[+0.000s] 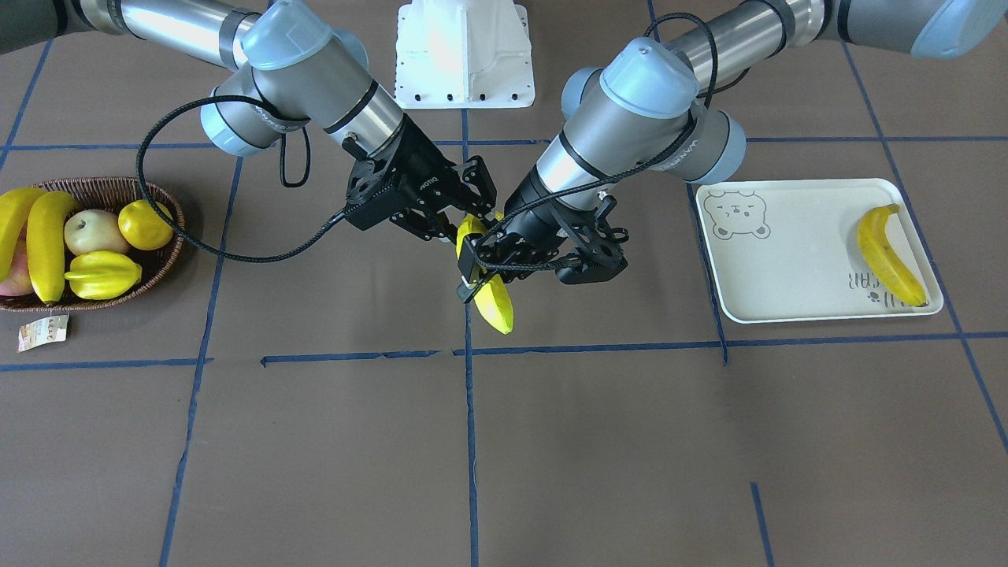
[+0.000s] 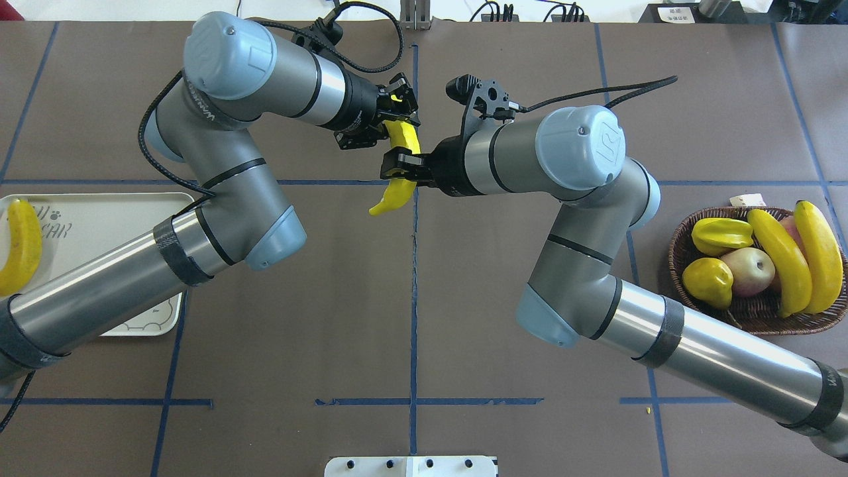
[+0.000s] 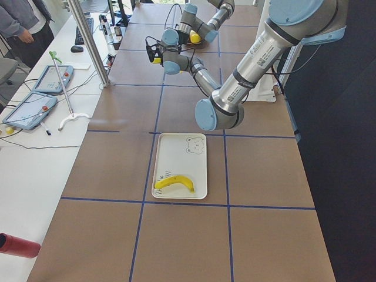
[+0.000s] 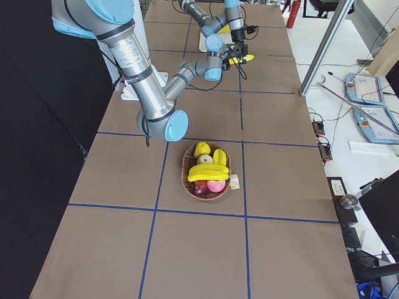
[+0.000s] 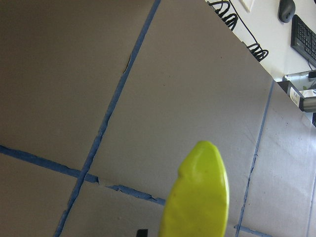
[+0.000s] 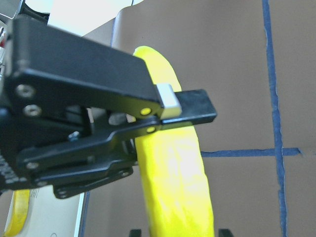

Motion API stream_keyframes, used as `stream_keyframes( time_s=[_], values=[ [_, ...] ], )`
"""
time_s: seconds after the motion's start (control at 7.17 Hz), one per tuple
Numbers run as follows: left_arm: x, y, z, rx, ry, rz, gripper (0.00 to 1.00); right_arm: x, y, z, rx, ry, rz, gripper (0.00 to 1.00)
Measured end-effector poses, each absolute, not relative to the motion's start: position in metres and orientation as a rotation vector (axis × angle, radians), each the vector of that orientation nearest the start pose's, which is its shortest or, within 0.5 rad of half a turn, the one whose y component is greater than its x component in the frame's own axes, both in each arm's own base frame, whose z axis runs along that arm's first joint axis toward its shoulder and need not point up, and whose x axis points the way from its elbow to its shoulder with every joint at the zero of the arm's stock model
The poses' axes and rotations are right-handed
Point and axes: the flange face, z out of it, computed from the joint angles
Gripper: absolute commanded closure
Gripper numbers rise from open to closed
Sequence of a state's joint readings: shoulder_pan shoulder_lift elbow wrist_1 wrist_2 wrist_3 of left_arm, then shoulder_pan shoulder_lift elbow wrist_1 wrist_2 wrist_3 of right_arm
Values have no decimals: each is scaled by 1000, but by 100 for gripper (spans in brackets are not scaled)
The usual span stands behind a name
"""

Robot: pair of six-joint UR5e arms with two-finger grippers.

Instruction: Transfer all bananas from basket to plate

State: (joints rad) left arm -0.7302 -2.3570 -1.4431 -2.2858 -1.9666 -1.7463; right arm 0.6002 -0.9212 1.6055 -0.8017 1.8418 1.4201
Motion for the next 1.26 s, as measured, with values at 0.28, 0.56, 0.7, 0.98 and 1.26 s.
stream_keyframes(
  time_s=[0.28,0.56,0.7,0.98,1.26],
  values=[
    [468,-556,157,61,1387,-485,100,-481,-468,169,327,-1422,176,1],
    [453,-562,201,47,1333,-522,100,-459,-475,192,304,-1394,180,1],
    [435,-565,231,33,1296,-550,100,-443,-485,210,276,-1375,177,1],
    [380,-573,296,15,1222,-624,100,-413,-504,251,233,-1309,212,1],
    [331,-561,374,-16,1117,-703,100,-396,-522,278,217,-1186,229,1]
  ],
)
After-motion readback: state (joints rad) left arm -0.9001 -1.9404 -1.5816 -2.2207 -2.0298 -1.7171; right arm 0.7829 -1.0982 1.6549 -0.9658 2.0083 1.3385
